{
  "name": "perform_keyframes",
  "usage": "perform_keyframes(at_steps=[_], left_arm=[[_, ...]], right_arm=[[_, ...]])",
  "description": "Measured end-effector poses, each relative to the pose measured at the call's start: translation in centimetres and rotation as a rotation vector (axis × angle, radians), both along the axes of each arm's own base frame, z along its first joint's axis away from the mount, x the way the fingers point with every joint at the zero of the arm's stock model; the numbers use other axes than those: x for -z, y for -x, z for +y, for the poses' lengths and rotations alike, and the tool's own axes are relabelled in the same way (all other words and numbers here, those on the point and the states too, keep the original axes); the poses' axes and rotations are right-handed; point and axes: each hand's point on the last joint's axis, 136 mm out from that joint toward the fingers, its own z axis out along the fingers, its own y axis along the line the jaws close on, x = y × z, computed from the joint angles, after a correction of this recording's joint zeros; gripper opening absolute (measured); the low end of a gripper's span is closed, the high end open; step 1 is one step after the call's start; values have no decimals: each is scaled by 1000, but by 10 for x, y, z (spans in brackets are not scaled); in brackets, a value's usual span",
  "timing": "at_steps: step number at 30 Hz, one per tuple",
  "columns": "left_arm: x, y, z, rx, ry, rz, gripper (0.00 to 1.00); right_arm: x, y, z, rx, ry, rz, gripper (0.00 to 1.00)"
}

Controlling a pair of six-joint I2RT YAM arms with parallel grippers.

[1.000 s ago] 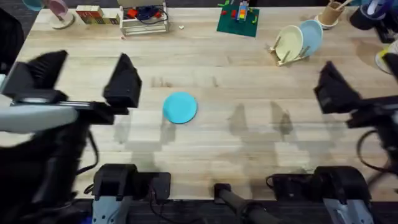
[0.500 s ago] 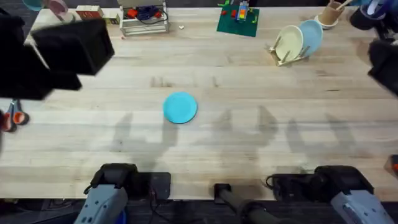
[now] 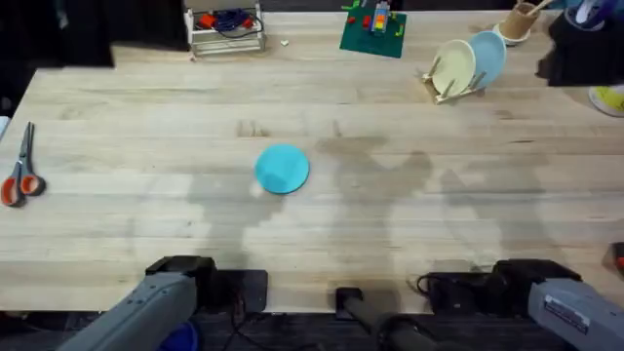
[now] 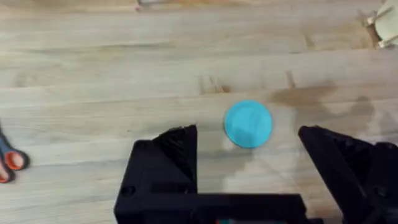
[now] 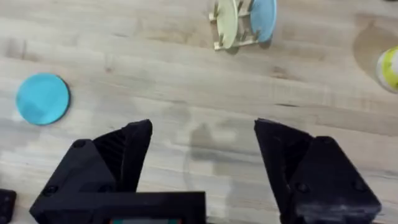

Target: Pick up the plates from the table one by one and place each into a slot on the dish rack.

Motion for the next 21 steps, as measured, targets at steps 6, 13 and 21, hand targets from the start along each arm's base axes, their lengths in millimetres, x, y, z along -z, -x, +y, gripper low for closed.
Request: perform_keyframes(at_steps=[6, 13, 21], left_arm=[[19, -22, -4, 12, 21, 102, 993], [37, -29, -6, 16, 35, 200, 993], [47, -37, -7, 14, 42, 250, 413]], right_arm=[[16, -17, 0, -1, -2, 75, 992], [19, -20, 0, -1, -3, 90, 992], [19, -20, 0, -1, -3, 89, 991]])
